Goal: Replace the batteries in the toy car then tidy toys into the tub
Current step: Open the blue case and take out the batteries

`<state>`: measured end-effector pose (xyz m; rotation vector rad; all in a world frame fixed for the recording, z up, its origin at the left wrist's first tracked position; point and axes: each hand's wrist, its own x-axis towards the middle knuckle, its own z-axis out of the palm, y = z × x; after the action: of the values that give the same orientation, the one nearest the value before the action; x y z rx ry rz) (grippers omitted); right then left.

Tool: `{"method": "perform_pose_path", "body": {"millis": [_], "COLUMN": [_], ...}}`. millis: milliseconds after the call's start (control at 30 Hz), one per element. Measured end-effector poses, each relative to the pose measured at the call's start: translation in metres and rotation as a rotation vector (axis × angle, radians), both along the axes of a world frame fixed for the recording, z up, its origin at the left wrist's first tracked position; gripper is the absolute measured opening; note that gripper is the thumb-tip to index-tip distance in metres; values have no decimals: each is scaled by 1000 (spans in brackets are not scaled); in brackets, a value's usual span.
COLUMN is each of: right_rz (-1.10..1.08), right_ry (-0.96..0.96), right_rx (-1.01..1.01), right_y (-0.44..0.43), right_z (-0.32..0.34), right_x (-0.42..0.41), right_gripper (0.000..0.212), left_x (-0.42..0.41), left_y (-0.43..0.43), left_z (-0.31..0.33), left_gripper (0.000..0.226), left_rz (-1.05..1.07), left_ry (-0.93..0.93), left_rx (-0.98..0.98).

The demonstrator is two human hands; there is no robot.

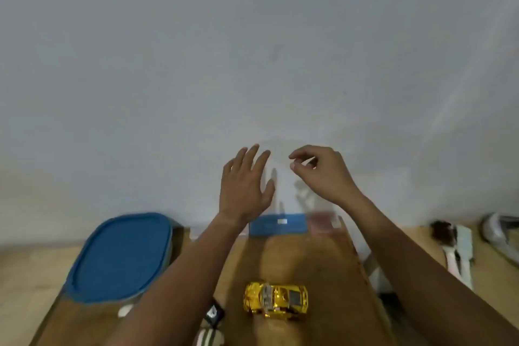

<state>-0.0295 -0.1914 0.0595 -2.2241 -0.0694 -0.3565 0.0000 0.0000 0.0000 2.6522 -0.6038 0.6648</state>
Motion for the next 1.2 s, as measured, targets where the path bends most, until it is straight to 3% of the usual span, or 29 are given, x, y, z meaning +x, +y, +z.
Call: {"method": "perform_pose_path", "body": {"millis": [200, 333, 533, 900, 1200], "right_rz": [19, 58, 60, 143, 191], "right_ry": [381, 482, 439, 445, 394], "right_rx": [-180, -292, -497, -705, -876], "right_y": [2, 9, 13, 14, 11], "right_z": [-175, -212, -231, -262, -264], "right_x": [-4, -5, 15, 47, 41], "right_gripper": [20, 27, 42, 67, 57], "left_x": [-32, -33, -28, -17, -22], "left_y": [-3, -1, -4, -6, -11], "left_z": [-110, -123, -149, -175, -184], "left_gripper": [65, 67, 58, 69, 71], "left_rz": [23, 94, 165, 211, 350], "left_ry": [502, 638, 710, 751, 741], "left_rx": [120, 140, 88, -47, -357]}}
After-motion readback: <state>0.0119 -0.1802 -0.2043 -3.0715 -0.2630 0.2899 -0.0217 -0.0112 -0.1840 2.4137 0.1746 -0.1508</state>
